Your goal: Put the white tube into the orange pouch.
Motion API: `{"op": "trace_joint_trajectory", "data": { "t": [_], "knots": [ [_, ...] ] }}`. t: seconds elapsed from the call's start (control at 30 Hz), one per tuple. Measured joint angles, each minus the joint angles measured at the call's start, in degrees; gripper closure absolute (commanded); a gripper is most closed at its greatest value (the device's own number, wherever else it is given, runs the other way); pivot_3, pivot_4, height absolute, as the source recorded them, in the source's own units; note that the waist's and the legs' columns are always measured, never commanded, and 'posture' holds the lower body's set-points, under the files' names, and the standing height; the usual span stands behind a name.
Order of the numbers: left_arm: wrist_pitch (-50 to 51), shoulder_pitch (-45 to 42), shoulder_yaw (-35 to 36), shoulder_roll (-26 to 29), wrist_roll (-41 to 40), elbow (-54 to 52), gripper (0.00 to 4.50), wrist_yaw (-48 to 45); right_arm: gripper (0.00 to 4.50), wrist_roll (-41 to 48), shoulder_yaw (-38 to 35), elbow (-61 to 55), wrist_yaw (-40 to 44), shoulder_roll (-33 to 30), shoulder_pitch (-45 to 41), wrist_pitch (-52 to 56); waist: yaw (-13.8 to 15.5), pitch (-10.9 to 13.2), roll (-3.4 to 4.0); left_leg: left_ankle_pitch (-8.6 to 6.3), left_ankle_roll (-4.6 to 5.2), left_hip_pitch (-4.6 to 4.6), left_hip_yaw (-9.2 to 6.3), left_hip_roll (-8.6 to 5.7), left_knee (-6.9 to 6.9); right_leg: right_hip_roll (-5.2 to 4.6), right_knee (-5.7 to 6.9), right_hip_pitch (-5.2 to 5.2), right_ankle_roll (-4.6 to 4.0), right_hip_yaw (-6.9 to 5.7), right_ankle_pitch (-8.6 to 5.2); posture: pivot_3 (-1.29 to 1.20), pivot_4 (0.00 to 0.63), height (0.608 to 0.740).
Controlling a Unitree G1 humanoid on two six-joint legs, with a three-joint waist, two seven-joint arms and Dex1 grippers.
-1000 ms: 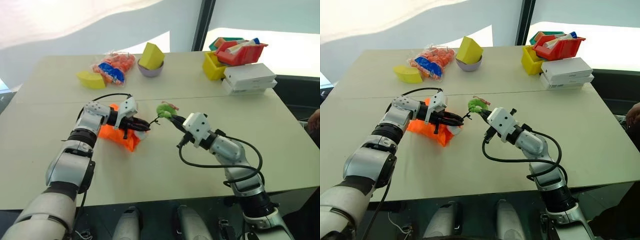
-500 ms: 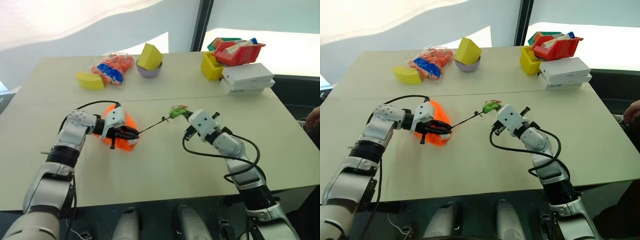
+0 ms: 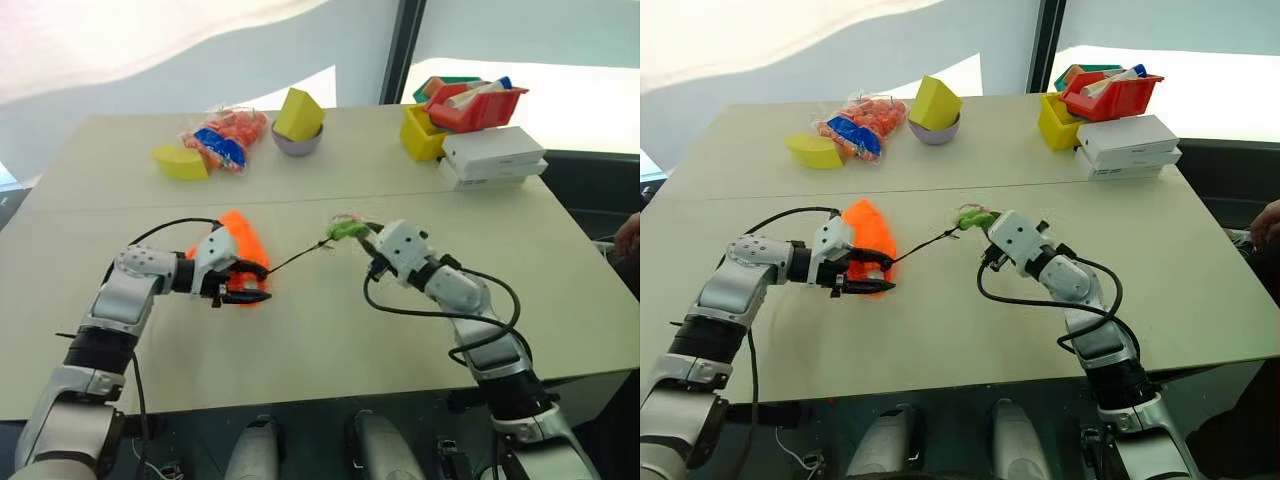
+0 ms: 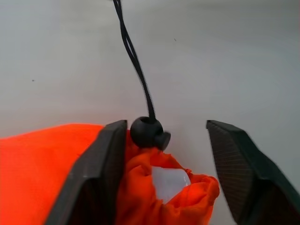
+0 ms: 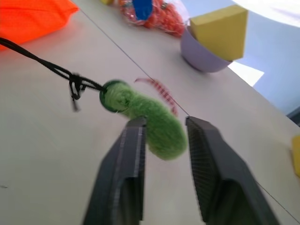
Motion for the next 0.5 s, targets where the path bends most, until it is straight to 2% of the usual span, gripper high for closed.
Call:
{"op": "trace_joint_trajectory", "data": {
  "t": [0.03, 0.1, 0.33, 0.5],
  "knots": [
    [0.8, 0.3, 0.7, 0.0, -0.7, -0.3, 0.01, 0.9, 1.48, 0.8, 0.6, -1.0, 1.1, 0.0, 0.6, 0.2, 0.0, 0.0, 0.00, 0.00, 0.00, 0.00, -0.01, 0.00, 0.00, 0.00, 0.00, 0.00, 0.00, -0.01, 0.00, 0.00, 0.150, 0.740],
    [3.8, 0.9, 3.4, 0.0, -2.8, -1.4, 0.00, 3.2, 0.43, 1.9, 1.4, -2.8, 2.9, 0.0, 1.9, 0.3, 0.1, 0.0, 0.00, 0.00, 0.00, -0.01, -0.02, 0.00, 0.01, 0.00, 0.00, 0.00, 0.00, -0.01, 0.00, 0.00, 0.150, 0.740],
    [12.7, 5.9, 18.5, 0.3, -12.0, -7.3, 0.00, 13.8, 0.43, 4.8, 0.3, -4.0, 5.3, -1.6, 6.1, 0.2, 0.1, 0.0, -0.01, 0.00, 0.00, -0.01, 0.00, 0.00, 0.00, -0.05, -0.01, 0.00, 0.00, -0.01, 0.00, 0.00, 0.150, 0.740],
    [12.6, 13.8, 25.2, -0.4, -12.9, -10.1, 0.00, 22.8, 0.43, 11.0, -4.1, -3.9, 7.1, -1.6, 8.1, 0.0, 0.1, 0.0, -0.01, 0.00, -0.01, 0.04, 0.02, 0.01, 0.00, -0.06, -0.02, 0.02, -0.01, 0.00, 0.00, 0.00, 0.150, 0.740]
  ]
}}
